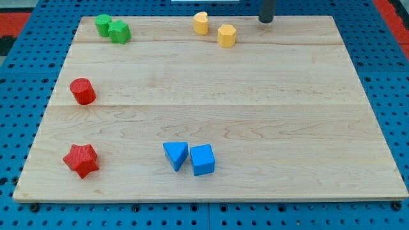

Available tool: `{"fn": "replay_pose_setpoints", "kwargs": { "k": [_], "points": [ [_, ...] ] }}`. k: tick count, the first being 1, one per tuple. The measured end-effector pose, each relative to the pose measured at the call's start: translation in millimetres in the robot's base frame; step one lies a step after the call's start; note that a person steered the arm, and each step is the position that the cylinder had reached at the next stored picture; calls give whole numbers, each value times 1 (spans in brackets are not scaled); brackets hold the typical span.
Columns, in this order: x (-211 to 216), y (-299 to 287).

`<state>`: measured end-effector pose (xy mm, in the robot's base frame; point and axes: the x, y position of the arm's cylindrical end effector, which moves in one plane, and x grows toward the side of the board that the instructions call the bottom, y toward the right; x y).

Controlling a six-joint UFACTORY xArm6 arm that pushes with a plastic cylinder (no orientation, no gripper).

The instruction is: Separate yellow heart and yellow hexagon

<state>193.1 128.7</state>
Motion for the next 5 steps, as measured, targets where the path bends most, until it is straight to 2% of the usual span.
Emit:
{"fn": "replay_pose_setpoints", "kwargs": {
  "k": [1, 2, 3, 4, 5],
  "points": [
    [0, -101],
    [1, -154],
    [57, -136],
    [124, -201],
    [62, -225]
  ]
}}
